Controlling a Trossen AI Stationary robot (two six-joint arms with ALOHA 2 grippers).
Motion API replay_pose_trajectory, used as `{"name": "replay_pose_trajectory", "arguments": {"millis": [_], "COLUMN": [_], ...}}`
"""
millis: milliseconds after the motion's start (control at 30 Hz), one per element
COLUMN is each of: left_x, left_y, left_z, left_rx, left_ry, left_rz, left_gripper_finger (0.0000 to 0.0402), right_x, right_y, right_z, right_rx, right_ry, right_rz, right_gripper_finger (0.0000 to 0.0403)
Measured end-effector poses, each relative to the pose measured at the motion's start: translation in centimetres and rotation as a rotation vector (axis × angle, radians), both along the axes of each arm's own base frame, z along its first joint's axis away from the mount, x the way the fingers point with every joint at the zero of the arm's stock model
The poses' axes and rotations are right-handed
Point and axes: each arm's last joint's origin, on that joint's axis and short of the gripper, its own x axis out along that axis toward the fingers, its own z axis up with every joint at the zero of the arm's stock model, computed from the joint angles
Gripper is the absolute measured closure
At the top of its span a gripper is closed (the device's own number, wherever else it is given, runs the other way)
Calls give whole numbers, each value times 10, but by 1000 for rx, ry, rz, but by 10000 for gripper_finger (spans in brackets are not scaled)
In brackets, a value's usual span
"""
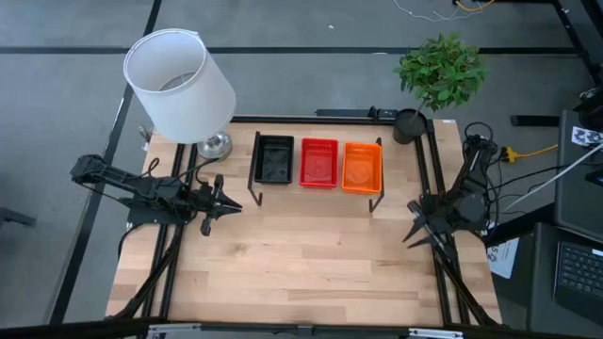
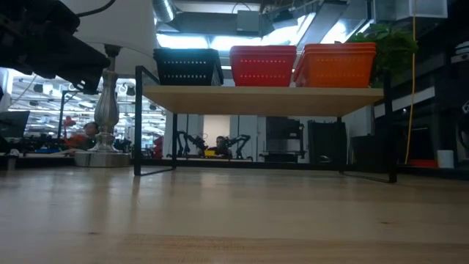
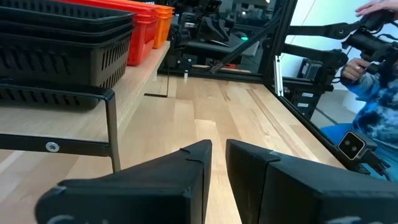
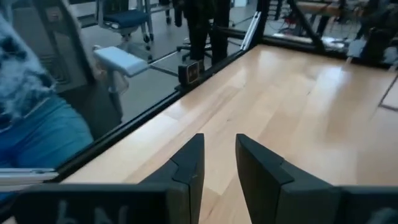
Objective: Stack baskets on shelf by color
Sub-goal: Return to Home Position
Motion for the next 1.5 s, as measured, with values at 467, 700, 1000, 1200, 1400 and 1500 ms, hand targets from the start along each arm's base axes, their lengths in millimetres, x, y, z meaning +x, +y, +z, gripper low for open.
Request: {"name": "replay_pose_trajectory", "arguments": {"millis": [467, 700, 1000, 1200, 1400, 1500], "left_x": [0, 0, 0, 0, 0, 0], "left_y": [0, 0, 0, 0, 0, 0], "left_z": [0, 0, 0, 0, 0, 0], "left_rx": [0, 0, 1, 1, 1, 1], "left_ry": [0, 0, 2, 3, 3, 3], "left_rz": [0, 0, 0, 0, 0, 0], "left_gripper_finger": [360, 360, 360, 360, 360, 360], "right_x": [10, 20, 34, 36, 39, 40], "right_y": [-7, -19, -14, -18, -24, -27], "right_z": [3, 11, -10, -8, -5, -7], "right_rx": [-24, -30, 95, 15, -48, 16], "right_ry": [-40, -142, -235, -295, -362, -303], "right_rz": [-16, -308, -129, -89, -193, -279], "right_gripper_finger": [312, 312, 312, 312, 312, 312]}}
